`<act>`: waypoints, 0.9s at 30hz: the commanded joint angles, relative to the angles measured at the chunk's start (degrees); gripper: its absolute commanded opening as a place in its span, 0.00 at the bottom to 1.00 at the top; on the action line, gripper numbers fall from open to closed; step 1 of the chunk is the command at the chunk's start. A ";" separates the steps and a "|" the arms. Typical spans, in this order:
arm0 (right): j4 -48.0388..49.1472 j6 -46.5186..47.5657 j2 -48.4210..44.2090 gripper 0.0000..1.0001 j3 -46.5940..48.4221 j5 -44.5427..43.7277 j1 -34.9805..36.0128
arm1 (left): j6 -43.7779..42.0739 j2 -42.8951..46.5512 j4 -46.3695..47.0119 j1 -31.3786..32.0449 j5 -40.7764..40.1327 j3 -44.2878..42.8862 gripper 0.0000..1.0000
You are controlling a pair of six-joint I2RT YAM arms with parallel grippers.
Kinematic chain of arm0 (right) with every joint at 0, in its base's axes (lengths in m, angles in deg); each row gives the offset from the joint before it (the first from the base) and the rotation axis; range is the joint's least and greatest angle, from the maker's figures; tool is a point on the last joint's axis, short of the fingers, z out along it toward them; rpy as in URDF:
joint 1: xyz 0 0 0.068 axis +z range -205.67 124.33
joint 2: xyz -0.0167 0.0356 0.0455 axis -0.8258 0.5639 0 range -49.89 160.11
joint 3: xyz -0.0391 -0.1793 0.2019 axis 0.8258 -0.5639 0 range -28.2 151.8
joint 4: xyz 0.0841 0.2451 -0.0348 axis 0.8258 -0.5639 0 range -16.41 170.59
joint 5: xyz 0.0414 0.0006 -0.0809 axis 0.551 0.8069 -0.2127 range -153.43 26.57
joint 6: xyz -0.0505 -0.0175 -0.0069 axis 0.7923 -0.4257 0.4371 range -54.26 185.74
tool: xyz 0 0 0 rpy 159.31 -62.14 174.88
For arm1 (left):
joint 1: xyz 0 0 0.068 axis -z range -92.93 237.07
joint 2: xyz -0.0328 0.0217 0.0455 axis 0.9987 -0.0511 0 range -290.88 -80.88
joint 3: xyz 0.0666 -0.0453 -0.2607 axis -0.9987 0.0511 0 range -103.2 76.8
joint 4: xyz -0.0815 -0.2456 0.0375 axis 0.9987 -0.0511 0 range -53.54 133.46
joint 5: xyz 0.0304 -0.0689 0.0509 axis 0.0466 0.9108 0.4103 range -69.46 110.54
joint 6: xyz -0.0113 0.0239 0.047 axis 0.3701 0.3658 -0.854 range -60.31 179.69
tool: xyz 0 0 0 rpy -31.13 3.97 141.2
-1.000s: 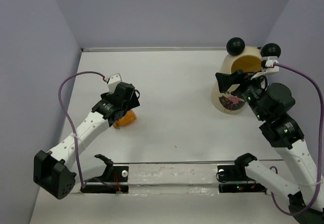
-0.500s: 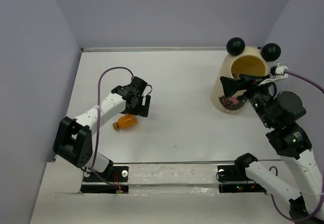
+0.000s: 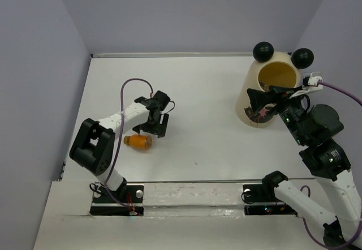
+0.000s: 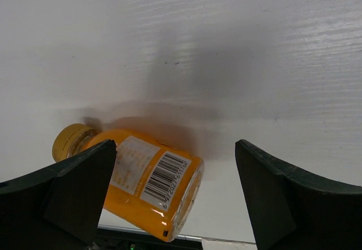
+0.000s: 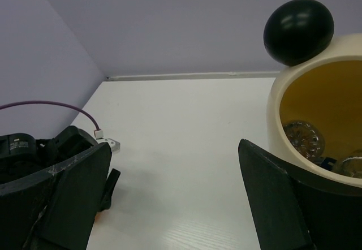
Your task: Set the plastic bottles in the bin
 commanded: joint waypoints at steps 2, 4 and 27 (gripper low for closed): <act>0.05 0.24 0.21 0.99 0.64 1.66 0.24 | 2.31 -2.09 -3.52 1.72 -4.29 -0.10 0.99; 0.31 0.76 0.73 0.98 0.55 7.77 0.24 | 2.31 -2.18 -2.82 2.07 -4.12 -1.24 0.99; 15.51 -4.43 33.11 0.97 -0.43 6.85 29.85 | 9.96 49.74 27.94 2.86 -16.51 -13.03 0.99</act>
